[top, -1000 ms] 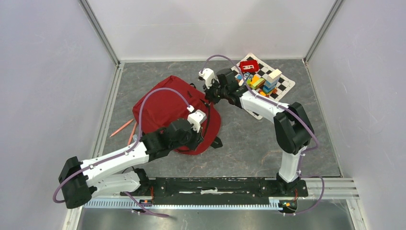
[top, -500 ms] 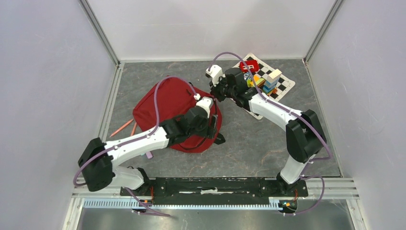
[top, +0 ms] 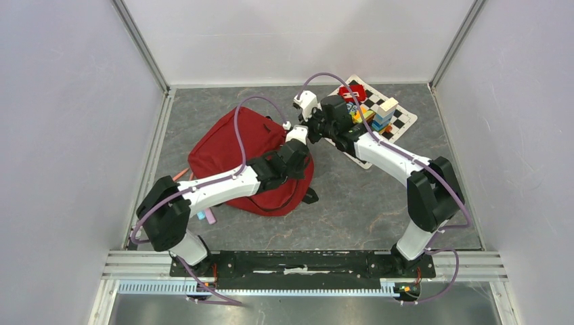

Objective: Pack the student bag
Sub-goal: Zip the student bag at the center of the board.

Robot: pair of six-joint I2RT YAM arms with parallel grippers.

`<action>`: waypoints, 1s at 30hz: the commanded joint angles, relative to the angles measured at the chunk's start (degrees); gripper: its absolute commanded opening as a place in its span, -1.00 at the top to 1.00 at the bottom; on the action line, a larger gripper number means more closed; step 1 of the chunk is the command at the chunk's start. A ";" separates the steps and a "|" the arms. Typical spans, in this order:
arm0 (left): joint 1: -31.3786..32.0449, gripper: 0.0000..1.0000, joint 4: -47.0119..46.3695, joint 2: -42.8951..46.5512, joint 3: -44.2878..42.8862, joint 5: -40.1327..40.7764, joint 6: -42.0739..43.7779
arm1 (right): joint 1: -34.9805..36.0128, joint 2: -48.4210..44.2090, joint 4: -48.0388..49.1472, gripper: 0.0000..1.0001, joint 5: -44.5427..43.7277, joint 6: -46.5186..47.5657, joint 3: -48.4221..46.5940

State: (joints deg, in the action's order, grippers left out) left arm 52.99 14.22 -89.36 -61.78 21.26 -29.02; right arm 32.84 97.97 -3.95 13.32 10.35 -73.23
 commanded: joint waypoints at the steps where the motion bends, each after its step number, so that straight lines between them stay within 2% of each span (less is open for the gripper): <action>1: 0.09 0.86 -4.74 -0.88 -2.79 0.52 3.89 | -0.23 -2.84 2.56 1.00 0.00 -0.15 -0.01; 2: 0.15 0.95 -5.01 -0.30 -2.31 -0.46 4.98 | -0.23 -2.78 2.54 1.00 -0.11 -0.15 -0.04; 8: 0.36 0.96 -7.40 7.57 5.41 -11.22 11.72 | -0.23 -1.29 2.55 1.00 -1.18 1.10 -0.81; 13: 0.49 0.96 -1.87 13.01 9.13 -24.29 14.42 | -0.23 2.18 2.65 1.00 -0.62 1.89 -3.04; 18: 0.60 0.96 4.25 19.42 13.31 -30.99 15.12 | -0.23 6.32 3.48 1.00 0.68 0.96 -6.89; 26: 0.97 0.95 10.75 22.52 16.13 -37.06 14.95 | 0.21 11.72 3.55 1.00 -1.28 -1.09 -11.64; 29: 0.95 0.70 11.23 23.00 16.09 -33.03 12.80 | 0.51 10.64 3.51 1.00 -1.53 -0.92 -11.05; 30: 0.89 0.42 10.74 23.15 15.79 -30.58 10.93 | 0.68 10.07 3.51 1.00 -1.80 -0.62 -10.44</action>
State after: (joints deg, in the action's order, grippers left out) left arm 51.81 17.76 -69.23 -46.46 -0.84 -14.63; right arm 35.75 108.95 -11.40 20.99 6.90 -80.29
